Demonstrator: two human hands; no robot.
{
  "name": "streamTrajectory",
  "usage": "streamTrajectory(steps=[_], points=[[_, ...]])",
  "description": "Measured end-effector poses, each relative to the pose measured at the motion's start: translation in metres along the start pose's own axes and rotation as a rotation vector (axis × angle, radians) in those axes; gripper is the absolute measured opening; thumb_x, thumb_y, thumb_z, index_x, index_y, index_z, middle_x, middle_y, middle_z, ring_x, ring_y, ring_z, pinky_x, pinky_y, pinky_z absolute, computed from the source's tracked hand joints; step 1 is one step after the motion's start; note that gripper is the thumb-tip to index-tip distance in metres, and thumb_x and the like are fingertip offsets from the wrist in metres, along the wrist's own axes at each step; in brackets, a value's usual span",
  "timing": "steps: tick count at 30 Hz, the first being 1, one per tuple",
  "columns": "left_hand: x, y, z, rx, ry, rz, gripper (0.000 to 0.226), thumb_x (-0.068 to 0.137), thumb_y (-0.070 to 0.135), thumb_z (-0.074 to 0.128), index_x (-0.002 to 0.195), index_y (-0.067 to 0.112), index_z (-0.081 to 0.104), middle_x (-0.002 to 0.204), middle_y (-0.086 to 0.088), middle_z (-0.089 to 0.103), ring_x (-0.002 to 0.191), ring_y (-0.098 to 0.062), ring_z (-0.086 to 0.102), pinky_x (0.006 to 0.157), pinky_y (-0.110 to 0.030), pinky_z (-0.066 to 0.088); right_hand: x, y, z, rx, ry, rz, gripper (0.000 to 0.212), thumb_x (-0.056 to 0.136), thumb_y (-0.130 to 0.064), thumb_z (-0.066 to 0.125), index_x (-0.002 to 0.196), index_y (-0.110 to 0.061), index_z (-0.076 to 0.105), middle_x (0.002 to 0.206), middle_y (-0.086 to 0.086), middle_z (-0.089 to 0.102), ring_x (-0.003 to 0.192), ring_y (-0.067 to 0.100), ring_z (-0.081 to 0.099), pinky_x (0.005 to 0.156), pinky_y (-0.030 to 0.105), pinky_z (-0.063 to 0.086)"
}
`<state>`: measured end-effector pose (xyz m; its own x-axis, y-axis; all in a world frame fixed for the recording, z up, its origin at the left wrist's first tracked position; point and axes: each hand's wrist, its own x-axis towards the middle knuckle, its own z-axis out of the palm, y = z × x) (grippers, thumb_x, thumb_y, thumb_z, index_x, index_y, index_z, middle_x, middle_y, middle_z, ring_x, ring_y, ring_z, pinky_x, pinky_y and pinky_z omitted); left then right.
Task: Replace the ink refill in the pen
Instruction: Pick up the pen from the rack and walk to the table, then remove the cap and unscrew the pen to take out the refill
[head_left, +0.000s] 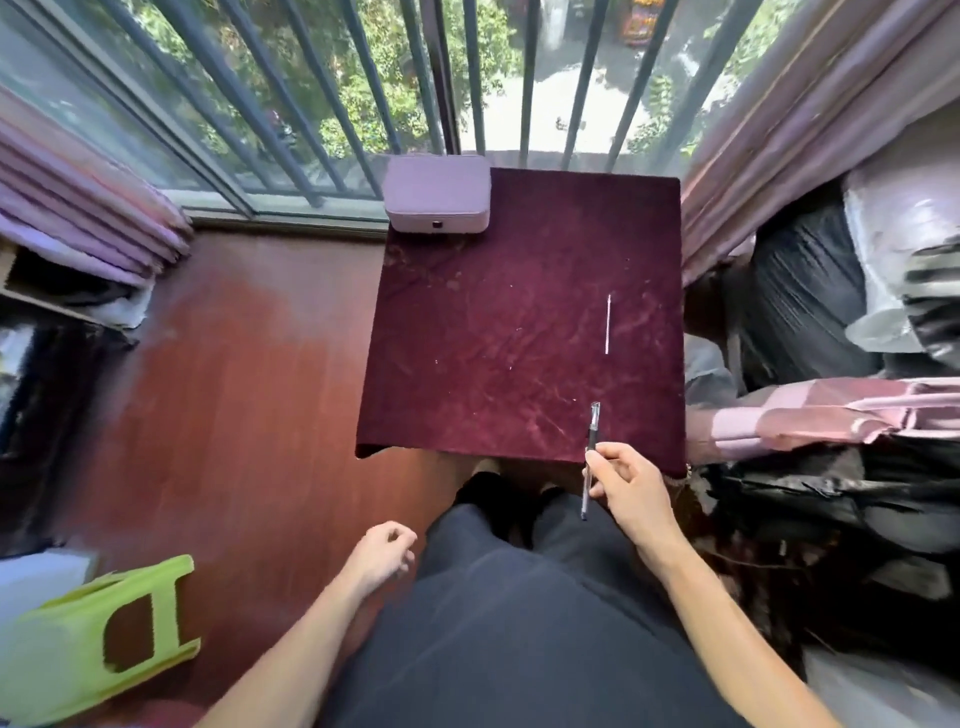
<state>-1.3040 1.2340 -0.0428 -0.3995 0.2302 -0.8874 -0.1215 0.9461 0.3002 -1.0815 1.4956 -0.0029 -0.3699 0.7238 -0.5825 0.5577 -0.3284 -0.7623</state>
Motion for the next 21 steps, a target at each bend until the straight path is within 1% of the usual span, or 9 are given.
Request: streamTrajectory(steps=[2, 5, 8, 12, 15, 18, 21], points=[[0.016, 0.03, -0.015, -0.026, -0.002, 0.041, 0.019, 0.102, 0.011, 0.055, 0.086, 0.008, 0.063, 0.081, -0.014, 0.068, 0.056, -0.019, 0.055, 0.051, -0.023, 0.043, 0.001, -0.01, 0.011, 0.004, 0.011, -0.004, 0.008, 0.105, -0.023, 0.068, 0.106, -0.019, 0.074, 0.087, 0.001, 0.078, 0.061, -0.005, 0.066, 0.064, 0.007, 0.053], [0.028, 0.077, -0.026, -0.06, -0.009, 0.143, 0.016, 0.103, 0.014, 0.056, 0.09, 0.01, 0.065, 0.085, -0.013, 0.07, 0.058, -0.015, 0.059, 0.054, -0.021, 0.045, 0.001, -0.022, 0.024, 0.017, 0.028, 0.0, 0.006, 0.105, -0.024, 0.067, 0.105, -0.024, 0.073, 0.092, 0.001, 0.078, 0.066, -0.006, 0.069, 0.063, 0.008, 0.054], [0.026, 0.122, -0.021, -0.139, -0.035, 0.251, 0.015, 0.103, 0.018, 0.058, 0.093, 0.015, 0.069, 0.084, -0.007, 0.071, 0.06, -0.009, 0.06, 0.051, -0.012, 0.046, 0.004, -0.033, 0.033, 0.025, 0.031, 0.013, 0.006, 0.105, -0.024, 0.068, 0.103, -0.028, 0.071, 0.095, 0.002, 0.079, 0.064, -0.004, 0.069, 0.062, 0.01, 0.053], [0.012, 0.166, 0.0, -0.223, -0.155, 0.385, 0.016, 0.102, 0.026, 0.06, 0.096, 0.023, 0.075, 0.082, 0.003, 0.073, 0.06, -0.002, 0.061, 0.056, -0.011, 0.047, 0.008, -0.042, 0.044, 0.033, 0.029, 0.012, 0.009, 0.104, -0.023, 0.07, 0.099, -0.031, 0.07, 0.092, 0.005, 0.079, 0.061, -0.003, 0.067, 0.065, 0.014, 0.055], [0.005, 0.186, 0.018, -0.264, -0.221, 0.438, 0.017, 0.099, 0.034, 0.062, 0.096, 0.028, 0.077, 0.081, 0.012, 0.075, 0.063, 0.005, 0.062, 0.061, -0.012, 0.047, 0.013, -0.044, 0.053, 0.06, 0.013, 0.029, 0.011, 0.102, -0.021, 0.072, 0.097, -0.03, 0.07, 0.088, 0.002, 0.079, 0.063, -0.004, 0.068, 0.067, 0.017, 0.057], [0.006, 0.194, 0.031, -0.317, -0.24, 0.481, 0.016, 0.1, 0.029, 0.062, 0.091, 0.031, 0.076, 0.075, 0.02, 0.075, 0.066, 0.011, 0.064, 0.061, -0.007, 0.047, 0.021, -0.042, 0.062, 0.078, -0.021, 0.05, 0.012, 0.103, -0.016, 0.071, 0.098, -0.028, 0.072, 0.086, 0.001, 0.08, 0.069, 0.001, 0.071, 0.067, 0.017, 0.059], [0.019, 0.195, 0.039, -0.334, -0.185, 0.477, 0.012, 0.099, 0.028, 0.066, 0.093, 0.025, 0.076, 0.074, 0.017, 0.075, 0.069, 0.008, 0.066, 0.063, -0.009, 0.048, 0.035, -0.036, 0.071, 0.065, -0.046, 0.06, 0.021, 0.104, -0.008, 0.066, 0.101, -0.027, 0.073, 0.09, 0.002, 0.081, 0.075, 0.002, 0.074, 0.07, 0.019, 0.059]])
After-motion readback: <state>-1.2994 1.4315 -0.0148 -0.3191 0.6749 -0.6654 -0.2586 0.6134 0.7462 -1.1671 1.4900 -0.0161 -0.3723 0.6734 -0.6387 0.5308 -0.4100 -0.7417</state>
